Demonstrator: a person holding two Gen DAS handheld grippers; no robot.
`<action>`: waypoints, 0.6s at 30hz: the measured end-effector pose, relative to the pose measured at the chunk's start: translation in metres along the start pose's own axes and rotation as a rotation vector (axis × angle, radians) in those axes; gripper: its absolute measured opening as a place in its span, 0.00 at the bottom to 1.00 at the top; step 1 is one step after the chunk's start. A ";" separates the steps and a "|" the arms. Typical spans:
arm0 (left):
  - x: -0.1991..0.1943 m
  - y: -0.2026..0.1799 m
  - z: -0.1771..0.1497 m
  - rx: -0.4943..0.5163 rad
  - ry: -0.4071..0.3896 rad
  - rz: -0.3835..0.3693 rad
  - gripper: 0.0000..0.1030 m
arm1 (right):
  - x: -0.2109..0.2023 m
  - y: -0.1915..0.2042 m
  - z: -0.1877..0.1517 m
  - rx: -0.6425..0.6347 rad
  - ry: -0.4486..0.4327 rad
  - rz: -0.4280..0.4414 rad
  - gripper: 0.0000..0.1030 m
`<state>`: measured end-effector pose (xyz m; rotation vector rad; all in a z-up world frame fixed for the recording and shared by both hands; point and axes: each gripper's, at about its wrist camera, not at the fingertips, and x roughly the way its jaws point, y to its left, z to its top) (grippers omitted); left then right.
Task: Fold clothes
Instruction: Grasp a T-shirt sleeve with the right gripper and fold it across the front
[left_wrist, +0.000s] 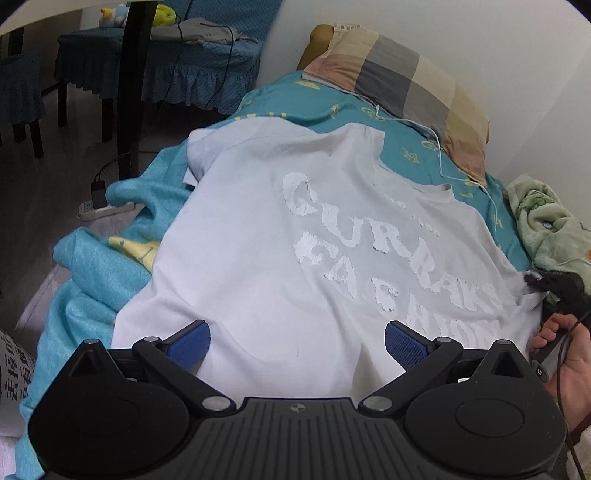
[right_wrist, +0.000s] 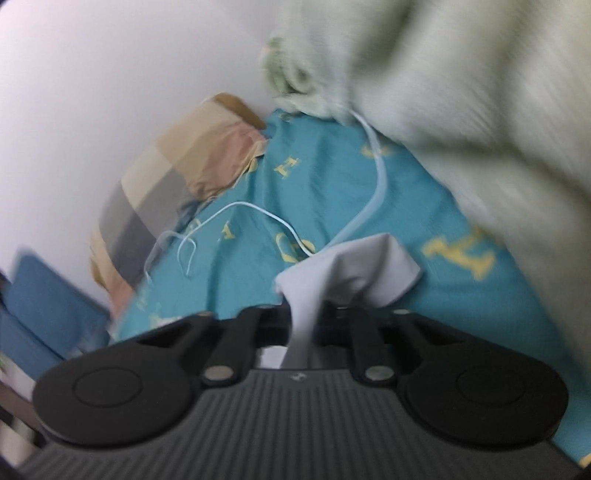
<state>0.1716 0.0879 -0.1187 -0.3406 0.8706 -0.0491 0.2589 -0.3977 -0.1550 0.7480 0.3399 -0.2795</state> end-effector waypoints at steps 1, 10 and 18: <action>-0.003 -0.001 0.001 0.009 -0.014 0.004 0.99 | -0.003 0.016 -0.001 -0.070 -0.014 0.005 0.11; -0.036 0.012 0.011 -0.009 -0.145 0.011 0.99 | -0.026 0.168 -0.064 -0.639 0.013 0.189 0.11; -0.036 0.035 0.013 -0.071 -0.152 -0.008 0.99 | -0.006 0.190 -0.155 -0.749 0.354 0.191 0.46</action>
